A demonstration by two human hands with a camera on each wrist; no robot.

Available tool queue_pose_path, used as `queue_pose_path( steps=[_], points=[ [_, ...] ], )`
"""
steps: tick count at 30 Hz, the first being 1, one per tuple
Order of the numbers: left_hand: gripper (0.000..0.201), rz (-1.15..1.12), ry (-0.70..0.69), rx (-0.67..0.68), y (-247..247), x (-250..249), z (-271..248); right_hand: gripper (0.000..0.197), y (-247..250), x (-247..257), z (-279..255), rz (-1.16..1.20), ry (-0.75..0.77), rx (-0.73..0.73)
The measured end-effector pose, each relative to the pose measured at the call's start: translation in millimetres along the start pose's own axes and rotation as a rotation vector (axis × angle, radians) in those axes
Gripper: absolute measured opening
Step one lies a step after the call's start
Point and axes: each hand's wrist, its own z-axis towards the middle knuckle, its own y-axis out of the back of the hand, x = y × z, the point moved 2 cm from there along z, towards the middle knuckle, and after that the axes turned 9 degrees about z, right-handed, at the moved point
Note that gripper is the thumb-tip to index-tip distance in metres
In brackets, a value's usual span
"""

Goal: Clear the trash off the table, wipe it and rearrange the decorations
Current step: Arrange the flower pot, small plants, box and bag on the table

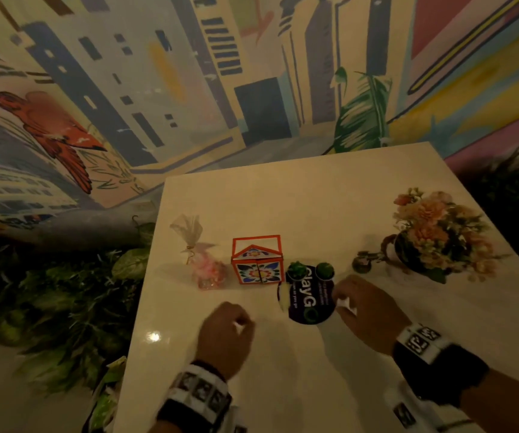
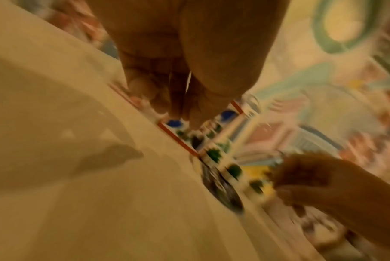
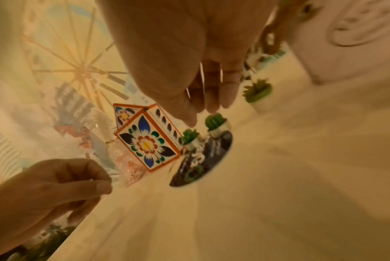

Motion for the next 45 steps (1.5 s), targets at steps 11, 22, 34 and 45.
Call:
queue_pose_path(
  steps=[11, 22, 34, 45],
  points=[
    [0.033, 0.059, -0.010, 0.321, -52.5, -102.4, 25.9, 0.045, -14.5, -2.6, 12.9, -0.153, 0.101, 0.167],
    [0.070, 0.351, -0.137, 0.321, -51.2, -126.1, 57.8, 0.044, -6.4, 2.2, 70.7, -0.270, -0.030, 0.174],
    [0.040, 0.345, -0.113, 0.352, -57.0, -135.8, 81.1, 0.028, -3.1, -4.5, 81.9, -0.336, -0.042, 0.221],
    [0.036, 0.116, -0.096, 0.141, -59.2, -137.1, 47.7, 0.034, -5.6, -37.4, -18.2, -0.001, 0.010, 0.014]
  ],
)
